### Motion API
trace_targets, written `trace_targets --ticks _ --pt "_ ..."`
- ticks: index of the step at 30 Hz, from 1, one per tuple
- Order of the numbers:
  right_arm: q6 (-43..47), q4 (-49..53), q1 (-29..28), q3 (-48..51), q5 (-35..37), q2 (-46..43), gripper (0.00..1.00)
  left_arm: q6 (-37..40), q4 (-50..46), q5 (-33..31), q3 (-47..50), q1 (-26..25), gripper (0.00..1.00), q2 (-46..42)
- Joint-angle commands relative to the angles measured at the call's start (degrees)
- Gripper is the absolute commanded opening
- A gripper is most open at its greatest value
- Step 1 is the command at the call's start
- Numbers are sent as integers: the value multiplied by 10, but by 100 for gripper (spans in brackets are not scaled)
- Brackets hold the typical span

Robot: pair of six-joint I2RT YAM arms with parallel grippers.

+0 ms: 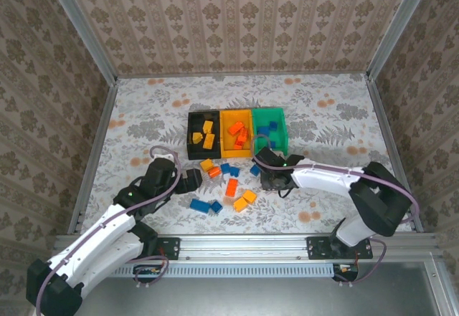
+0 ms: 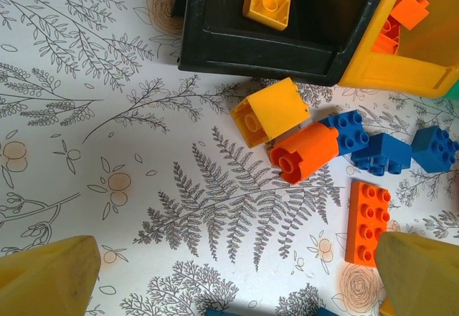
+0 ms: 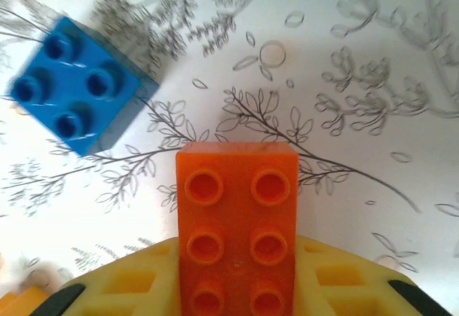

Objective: Sort the legos into containers by color

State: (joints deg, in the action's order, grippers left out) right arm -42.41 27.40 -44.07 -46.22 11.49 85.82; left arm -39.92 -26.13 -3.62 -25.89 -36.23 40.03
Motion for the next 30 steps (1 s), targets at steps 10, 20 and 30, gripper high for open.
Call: trace_targets --ticks 10,20,30 --pt "134 46 21 -177 -36 -28 28 -3 8 8 8 7 100 7" --pt "157 61 41 -418 -21 210 30 10 -1 16 -10 8 100 43" --pt "144 81 60 -526 -15 326 41 37 -11 27 -32 7 100 93"
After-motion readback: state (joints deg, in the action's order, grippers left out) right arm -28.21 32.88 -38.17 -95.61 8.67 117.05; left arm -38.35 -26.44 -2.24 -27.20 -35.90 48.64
